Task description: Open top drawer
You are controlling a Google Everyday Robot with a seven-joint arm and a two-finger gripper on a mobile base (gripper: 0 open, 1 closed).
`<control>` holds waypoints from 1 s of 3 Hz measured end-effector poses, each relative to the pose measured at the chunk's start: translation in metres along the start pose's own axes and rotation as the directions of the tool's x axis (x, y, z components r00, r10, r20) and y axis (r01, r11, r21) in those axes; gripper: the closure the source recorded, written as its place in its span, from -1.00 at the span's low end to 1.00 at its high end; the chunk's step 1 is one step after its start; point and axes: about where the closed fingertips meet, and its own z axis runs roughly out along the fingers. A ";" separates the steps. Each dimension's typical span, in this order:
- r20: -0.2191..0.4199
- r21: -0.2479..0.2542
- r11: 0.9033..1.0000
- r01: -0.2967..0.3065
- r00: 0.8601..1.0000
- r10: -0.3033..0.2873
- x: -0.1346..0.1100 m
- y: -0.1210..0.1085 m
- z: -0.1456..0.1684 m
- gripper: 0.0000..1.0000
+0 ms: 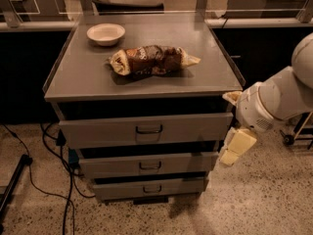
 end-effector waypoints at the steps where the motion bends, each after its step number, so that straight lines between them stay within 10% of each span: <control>1: 0.016 0.004 1.000 0.000 1.000 0.000 0.009 0.000 0.028 -1.00; 3: 0.061 0.009 0.999 0.047 0.997 -0.047 0.006 -0.017 0.099 -1.00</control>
Offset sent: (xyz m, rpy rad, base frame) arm 0.0404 0.0261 -0.0910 0.0745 -0.0569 0.0393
